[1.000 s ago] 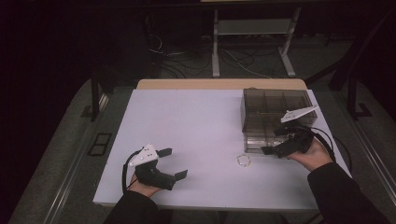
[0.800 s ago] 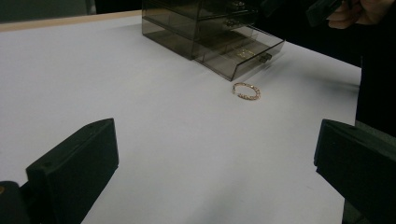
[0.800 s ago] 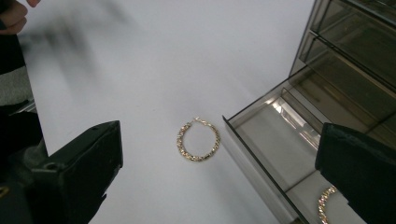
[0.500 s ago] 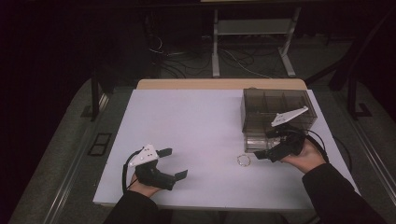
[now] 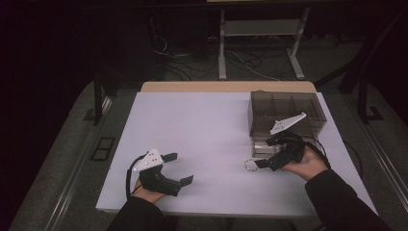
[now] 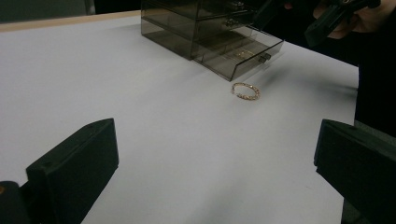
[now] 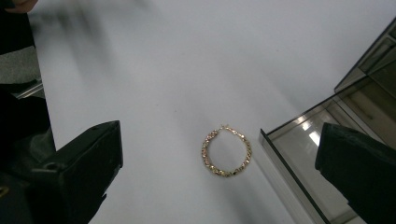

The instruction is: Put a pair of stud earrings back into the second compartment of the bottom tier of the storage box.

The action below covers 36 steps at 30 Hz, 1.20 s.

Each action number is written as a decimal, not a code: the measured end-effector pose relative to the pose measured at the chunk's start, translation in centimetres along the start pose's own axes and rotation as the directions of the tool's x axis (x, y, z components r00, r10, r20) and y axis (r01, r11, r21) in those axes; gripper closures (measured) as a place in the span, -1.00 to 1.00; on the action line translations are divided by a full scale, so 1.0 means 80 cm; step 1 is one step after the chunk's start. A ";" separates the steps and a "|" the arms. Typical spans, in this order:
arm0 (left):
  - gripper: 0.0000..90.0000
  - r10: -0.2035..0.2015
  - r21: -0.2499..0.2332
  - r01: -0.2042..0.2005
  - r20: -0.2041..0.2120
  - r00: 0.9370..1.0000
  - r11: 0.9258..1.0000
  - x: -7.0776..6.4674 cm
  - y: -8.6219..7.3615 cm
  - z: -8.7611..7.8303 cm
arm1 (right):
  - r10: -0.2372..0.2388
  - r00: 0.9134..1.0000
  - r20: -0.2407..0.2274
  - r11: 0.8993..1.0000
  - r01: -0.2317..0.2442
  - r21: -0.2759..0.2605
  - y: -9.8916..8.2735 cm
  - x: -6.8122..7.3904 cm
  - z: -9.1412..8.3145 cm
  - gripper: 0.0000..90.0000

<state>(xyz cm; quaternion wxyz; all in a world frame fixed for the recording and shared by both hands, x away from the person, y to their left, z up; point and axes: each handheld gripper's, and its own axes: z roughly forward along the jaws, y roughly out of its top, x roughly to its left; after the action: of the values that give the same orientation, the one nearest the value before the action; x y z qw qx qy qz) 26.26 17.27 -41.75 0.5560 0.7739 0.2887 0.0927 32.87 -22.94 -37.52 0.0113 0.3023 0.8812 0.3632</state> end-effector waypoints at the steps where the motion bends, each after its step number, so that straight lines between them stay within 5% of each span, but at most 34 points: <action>1: -1.00 0.000 0.000 0.000 0.000 1.000 1.000 0.000 0.000 0.000 | -0.002 1.000 -0.002 1.000 0.002 0.002 0.000 0.001 0.002 -0.99; 36: -1.00 0.001 0.000 -0.001 0.005 1.000 1.000 0.000 0.000 0.000 | -0.057 0.994 -0.091 0.991 0.068 0.117 -0.006 0.025 0.066 -0.99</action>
<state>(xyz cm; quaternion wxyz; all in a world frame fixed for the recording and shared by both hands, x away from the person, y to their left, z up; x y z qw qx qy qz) 26.24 17.29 -41.75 0.5565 0.7743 0.2871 0.0911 32.24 -18.78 -41.27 -0.0340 0.2585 0.9102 0.3217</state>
